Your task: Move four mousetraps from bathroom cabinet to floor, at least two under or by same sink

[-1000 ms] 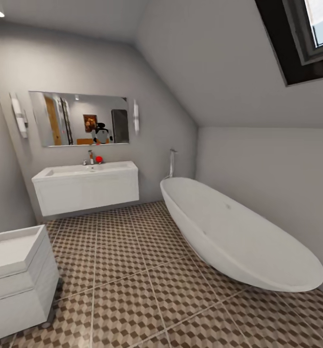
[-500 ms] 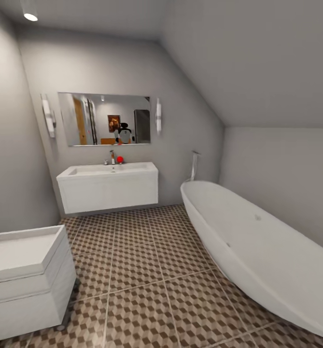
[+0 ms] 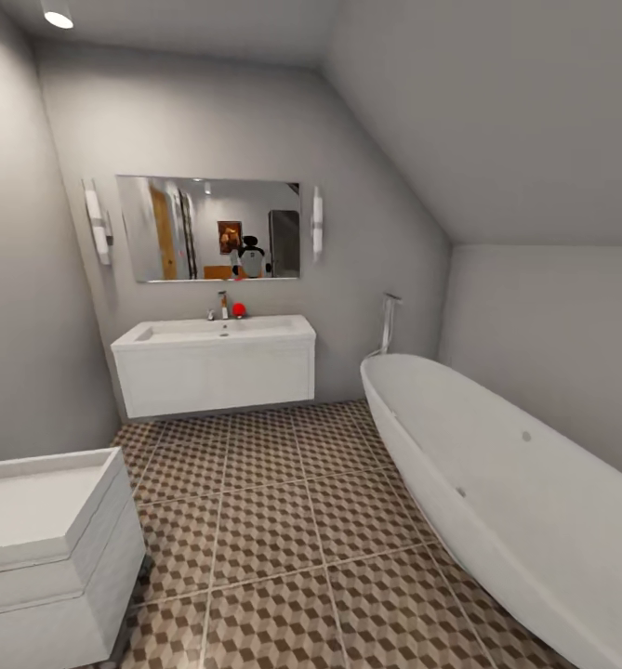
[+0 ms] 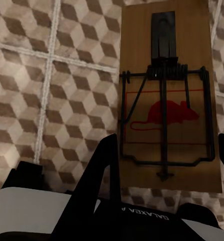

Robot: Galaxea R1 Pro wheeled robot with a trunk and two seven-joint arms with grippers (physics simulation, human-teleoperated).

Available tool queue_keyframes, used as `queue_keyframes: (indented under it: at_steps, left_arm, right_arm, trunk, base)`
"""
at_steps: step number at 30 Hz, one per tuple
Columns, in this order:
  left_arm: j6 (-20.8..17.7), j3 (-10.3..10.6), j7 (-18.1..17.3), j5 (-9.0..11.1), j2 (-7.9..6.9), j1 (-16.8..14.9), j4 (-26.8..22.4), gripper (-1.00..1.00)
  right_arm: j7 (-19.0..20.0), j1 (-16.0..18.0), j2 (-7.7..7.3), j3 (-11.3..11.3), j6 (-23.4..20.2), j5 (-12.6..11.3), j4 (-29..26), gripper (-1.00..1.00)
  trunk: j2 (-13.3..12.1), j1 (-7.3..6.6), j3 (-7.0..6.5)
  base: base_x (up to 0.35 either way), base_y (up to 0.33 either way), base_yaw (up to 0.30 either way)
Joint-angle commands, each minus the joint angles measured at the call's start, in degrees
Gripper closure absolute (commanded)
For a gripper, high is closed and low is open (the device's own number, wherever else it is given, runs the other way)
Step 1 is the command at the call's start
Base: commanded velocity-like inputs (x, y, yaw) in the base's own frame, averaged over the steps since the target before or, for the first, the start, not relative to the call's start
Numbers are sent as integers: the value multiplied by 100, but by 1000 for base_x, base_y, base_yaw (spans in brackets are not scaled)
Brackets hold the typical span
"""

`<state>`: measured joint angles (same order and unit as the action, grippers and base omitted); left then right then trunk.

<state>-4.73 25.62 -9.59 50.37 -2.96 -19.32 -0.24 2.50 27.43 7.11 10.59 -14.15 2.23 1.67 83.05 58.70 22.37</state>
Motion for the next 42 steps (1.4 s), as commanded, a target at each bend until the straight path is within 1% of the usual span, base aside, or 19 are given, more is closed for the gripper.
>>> queue_keyframes:
  at_steps: [1,17,24,33,42]
  left_arm:
    - [-28,38,-17,60,-2,-6,-3,100]
    - [-28,37,-17,60,-2,-3,-3,100]
    - [-28,38,-17,60,-2,-7,-3,100]
    - [-28,39,-17,60,-2,-3,-3,100]
    - [-26,38,-17,60,-2,-5,-3,100]
  right_arm:
    - [14,8,1,31,-10,6,9,100]
    - [14,8,1,35,-4,6,9,100]
    - [15,8,1,26,-1,-3,9,100]
    - [21,8,1,29,-5,-3,9,100]
    - [22,8,-6,22,-1,-22,9,100]
  trunk:
    - [3,3,6]
    - [3,3,6]
    - [3,3,6]
    - [3,3,6]
    - [3,3,6]
  base:
    - [324,0,3]
    - [324,0,3]
    - [324,0,156]
    - [324,0,33]
    - [324,0,94]
